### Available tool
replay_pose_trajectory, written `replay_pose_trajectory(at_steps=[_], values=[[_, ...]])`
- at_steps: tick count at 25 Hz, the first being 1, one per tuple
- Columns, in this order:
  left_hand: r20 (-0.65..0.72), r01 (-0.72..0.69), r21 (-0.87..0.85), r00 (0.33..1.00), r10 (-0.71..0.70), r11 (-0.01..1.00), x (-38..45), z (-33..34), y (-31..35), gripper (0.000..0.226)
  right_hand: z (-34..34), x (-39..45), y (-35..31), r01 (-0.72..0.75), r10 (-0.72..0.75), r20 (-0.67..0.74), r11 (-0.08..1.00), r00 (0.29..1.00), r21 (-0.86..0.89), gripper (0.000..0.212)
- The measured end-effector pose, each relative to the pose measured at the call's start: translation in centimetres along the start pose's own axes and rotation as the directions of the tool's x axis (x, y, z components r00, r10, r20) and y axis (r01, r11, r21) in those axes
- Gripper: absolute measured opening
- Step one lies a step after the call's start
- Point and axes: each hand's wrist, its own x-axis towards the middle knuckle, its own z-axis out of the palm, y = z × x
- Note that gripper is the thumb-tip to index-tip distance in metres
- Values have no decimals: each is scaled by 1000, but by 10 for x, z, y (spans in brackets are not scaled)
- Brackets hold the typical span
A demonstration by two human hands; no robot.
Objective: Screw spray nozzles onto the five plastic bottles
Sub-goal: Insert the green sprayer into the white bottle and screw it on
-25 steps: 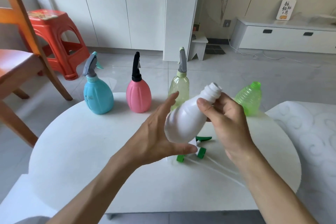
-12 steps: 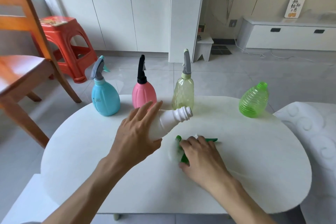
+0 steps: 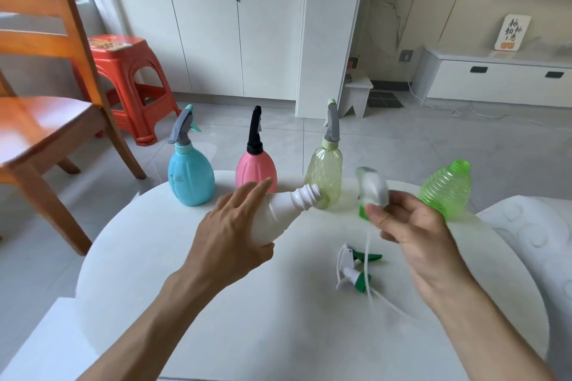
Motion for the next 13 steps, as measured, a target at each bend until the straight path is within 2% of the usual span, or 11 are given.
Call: replay_pose_trajectory(at_steps=[1, 3, 7, 10, 13], values=[[13, 5, 9, 1000, -6, 1000, -1, 0, -1, 104, -11, 5, -8, -6, 17, -60, 984, 998, 180, 26], [46, 8, 28, 999, -10, 1000, -2, 2, -1, 104, -23, 10, -15, 22, 45, -179, 934, 983, 356, 19], [73, 17, 36, 997, -19, 999, -4, 5, -2, 104, -24, 14, -14, 76, 79, -298, 876, 951, 475, 8], [87, 13, 42, 996, -17, 999, -3, 6, -3, 104, -27, 16, -13, 96, 94, -310, 831, 946, 547, 3], [95, 9, 43, 995, -13, 999, -2, 7, -2, 104, -28, 15, -12, 105, 88, -295, 808, 951, 579, 7]])
